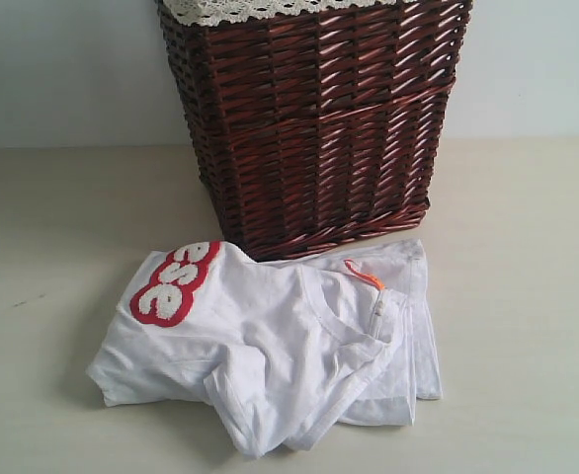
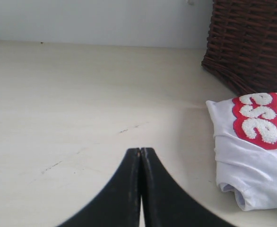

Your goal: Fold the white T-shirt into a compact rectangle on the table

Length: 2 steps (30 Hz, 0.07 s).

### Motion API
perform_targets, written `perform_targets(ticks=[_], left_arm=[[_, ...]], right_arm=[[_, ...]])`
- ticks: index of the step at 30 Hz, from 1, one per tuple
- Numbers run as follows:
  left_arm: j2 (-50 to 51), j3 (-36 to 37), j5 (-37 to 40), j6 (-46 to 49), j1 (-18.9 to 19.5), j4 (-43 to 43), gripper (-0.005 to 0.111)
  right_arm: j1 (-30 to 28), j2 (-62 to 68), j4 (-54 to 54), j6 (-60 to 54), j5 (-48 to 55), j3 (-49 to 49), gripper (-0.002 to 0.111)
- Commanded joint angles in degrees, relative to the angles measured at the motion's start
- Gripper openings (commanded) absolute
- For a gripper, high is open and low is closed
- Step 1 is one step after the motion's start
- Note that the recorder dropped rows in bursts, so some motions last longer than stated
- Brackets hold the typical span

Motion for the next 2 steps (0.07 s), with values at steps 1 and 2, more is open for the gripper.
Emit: perform_targets(ticks=[1, 2], left_arm=[[-0.05, 0.00, -0.95, 0.05, 0.16, -0.46, 0.000], [-0.05, 0.00, -0.95, 0.05, 0.16, -0.46, 0.000]], right_arm=[[-0.26, -0.34, 0.00, 0.26, -0.20, 0.27, 0.000], [-0.26, -0.34, 0.00, 0.26, -0.20, 0.27, 0.000]])
